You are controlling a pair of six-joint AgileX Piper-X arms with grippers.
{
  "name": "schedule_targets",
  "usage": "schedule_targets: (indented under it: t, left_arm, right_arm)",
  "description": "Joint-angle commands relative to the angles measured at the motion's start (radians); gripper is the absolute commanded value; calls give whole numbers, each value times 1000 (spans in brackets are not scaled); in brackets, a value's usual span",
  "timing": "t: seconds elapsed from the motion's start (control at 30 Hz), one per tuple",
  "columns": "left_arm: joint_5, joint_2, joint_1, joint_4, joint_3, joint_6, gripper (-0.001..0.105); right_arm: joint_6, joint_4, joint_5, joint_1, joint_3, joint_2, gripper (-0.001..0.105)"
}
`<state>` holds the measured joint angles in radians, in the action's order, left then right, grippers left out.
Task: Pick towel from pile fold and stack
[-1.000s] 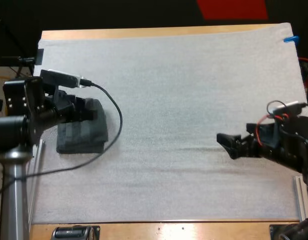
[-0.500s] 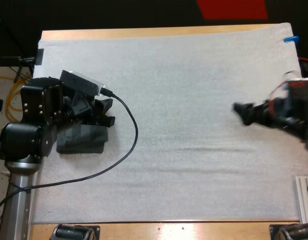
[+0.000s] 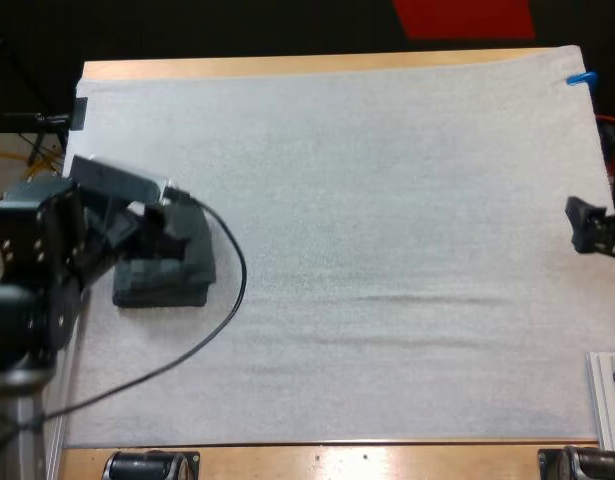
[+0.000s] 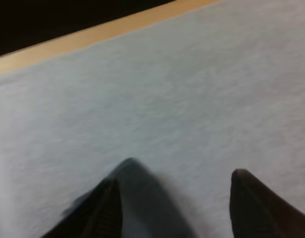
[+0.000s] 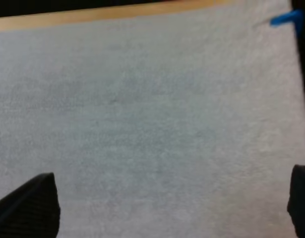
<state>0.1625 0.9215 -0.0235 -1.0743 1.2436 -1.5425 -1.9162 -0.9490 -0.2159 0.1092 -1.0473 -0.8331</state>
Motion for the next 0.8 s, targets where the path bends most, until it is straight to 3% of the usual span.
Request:
schedule_targets:
  t: [0.0,0.1,0.17,0.5,0.77]
  left_arm:
    - [-40,-33,0,-21,-3,23,47]
    - [-59,-112,0,-17,-25,23,47]
    - [-59,-164,0,-14,-48,23,47]
    - [-59,-630,0,41,-254,23,47]
    - [-62,-950,0,-21,-345,21,47]
  right_arm:
    - [-36,-23,14,4,-12,32,90]
    - [-134,-60,25,-11,-12,109,90]
    - [-147,-66,32,-27,-12,163,90]
    - [-121,-121,24,-67,-9,433,90]
    - [-121,-126,31,-67,11,643,90]
